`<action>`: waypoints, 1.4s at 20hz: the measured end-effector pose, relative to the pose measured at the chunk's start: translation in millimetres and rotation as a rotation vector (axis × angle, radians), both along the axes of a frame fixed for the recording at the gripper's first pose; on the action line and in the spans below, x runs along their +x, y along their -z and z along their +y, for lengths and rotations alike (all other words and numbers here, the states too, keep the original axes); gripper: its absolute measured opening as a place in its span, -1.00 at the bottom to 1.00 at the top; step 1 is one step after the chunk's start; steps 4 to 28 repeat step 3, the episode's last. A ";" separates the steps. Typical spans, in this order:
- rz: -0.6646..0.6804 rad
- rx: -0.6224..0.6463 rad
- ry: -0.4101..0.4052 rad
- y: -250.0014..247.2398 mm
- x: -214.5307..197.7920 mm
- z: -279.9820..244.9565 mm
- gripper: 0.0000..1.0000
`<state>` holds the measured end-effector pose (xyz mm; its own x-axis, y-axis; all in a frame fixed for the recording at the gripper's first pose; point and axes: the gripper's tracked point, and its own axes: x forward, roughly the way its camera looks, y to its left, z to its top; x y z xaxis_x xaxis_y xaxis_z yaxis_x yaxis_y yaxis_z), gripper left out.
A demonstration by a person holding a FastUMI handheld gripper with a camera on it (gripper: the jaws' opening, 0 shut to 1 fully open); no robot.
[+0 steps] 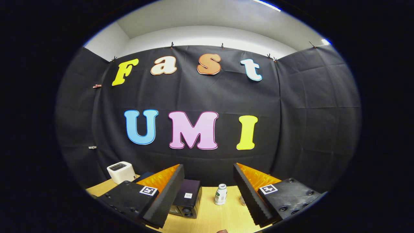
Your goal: Open the toaster oven, put the food inside, and close the toaster oven door.
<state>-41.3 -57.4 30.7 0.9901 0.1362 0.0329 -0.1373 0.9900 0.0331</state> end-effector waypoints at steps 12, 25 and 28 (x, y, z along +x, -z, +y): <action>0.002 0.003 0.003 -0.8 -1.9 -1.4 0.96; 0.002 0.003 0.003 -0.8 -1.9 -1.4 0.96; 0.002 0.003 0.003 -0.8 -1.9 -1.4 0.96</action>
